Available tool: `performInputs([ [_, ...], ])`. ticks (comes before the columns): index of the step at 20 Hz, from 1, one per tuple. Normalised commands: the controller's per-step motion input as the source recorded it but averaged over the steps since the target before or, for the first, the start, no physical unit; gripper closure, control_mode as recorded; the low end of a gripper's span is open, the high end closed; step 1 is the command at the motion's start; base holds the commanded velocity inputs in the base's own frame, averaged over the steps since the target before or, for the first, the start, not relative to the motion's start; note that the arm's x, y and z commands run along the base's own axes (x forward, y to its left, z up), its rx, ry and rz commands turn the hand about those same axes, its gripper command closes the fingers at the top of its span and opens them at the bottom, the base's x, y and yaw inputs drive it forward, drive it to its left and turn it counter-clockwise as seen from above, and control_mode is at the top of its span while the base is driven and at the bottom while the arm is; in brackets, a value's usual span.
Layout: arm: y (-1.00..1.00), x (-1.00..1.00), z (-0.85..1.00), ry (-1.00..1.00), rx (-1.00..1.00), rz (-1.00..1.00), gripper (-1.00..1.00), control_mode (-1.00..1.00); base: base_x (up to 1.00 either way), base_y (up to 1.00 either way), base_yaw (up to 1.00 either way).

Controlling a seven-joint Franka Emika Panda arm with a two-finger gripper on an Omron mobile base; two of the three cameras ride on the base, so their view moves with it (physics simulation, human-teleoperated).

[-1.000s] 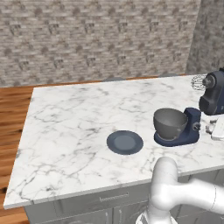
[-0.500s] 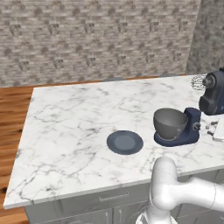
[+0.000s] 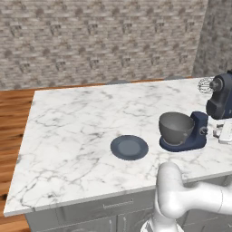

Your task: Add butter and sugar cubes to the stand mixer bowl and then turn on the stand mixer to begin making frosting.

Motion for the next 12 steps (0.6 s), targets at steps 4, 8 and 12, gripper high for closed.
performInputs([
  [4, -0.04, 0.1, -0.22, 0.0, 0.0, 0.01, -1.0, -1.0, 0.0, 0.0, 0.0],
  [8, -0.02, 0.12, -0.25, 0.0, 0.0, 0.0, -1.0, -1.0, 0.0, 0.0, 0.0],
  [12, -0.01, 0.13, -0.27, 0.01, 0.0, 0.01, -1.0, -1.0, 0.0, 0.0, 0.0],
])
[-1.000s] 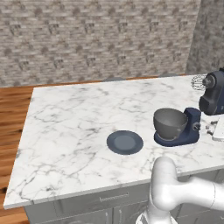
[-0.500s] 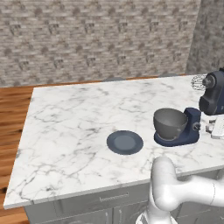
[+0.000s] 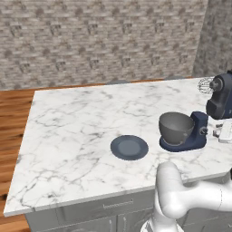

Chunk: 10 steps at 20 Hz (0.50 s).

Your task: Add butter and sugar cubes to the stand mixer bowl and then turn on the stand mixer to begin making frosting.

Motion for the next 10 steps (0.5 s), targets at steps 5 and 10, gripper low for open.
performInputs([
  [5, -0.01, 0.05, -0.31, 0.0, 0.0, 0.01, -1.0, -1.0, 0.0, 0.0, 0.0],
  [10, 0.0, 0.01, -0.35, 0.01, 0.0, 0.02, -1.0, -1.0, 0.0, 0.0, 0.0],
])
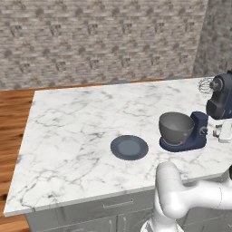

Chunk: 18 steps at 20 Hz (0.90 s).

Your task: Add butter and sugar cubes to the stand mixer bowl and then turn on the stand mixer to begin making frosting.

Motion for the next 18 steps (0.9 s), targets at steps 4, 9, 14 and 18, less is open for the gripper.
performInputs([
  [4, 0.0, 0.01, -0.35, 0.04, -0.01, 0.03, -1.0, -1.0, 0.0, 0.0, 0.0],
  [9, 0.0, 0.04, -0.34, 0.07, -0.01, 0.03, -1.0, -1.0, 0.0, 0.0, 0.0],
  [14, 0.0, 0.0, -0.29, 0.06, 0.0, 0.04, -1.0, -1.0, 0.0, 0.0, 0.0],
  [18, 0.02, 0.01, -0.34, 0.07, 0.0, 0.03, 1.0, -1.0, 0.0, 0.0, 0.0],
])
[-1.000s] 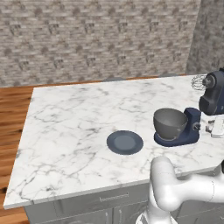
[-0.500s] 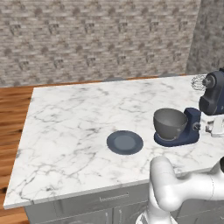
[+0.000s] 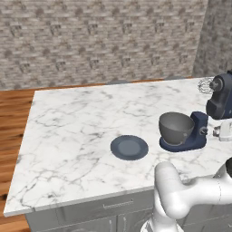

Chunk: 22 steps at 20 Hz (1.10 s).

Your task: Add butter and sugar cubes to the stand mixer bowl and then turn on the stand mixer to begin making frosting.

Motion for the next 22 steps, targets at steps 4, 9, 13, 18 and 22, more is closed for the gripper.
performInputs([
  [4, 0.06, 0.03, -0.3, 0.07, 0.0, 0.03, 1.0, -1.0, 0.0, 0.0, 0.0],
  [9, 0.0, 0.0, -0.24, 0.02, 0.0, 0.05, 1.0, -1.0, 0.0, 0.0, 0.0],
  [13, 0.0, -0.17, -0.15, 0.0, 0.0, 0.02, 1.0, -1.0, 0.0, 0.0, 0.0],
  [18, 0.0, -0.35, -0.03, -0.02, 0.0, 0.01, 1.0, -1.0, 0.0, 0.0, 0.0],
  [22, 0.0, -0.56, 0.01, -0.05, 0.0, 0.0, 1.0, -1.0, 0.0, 0.0, 0.0],
])
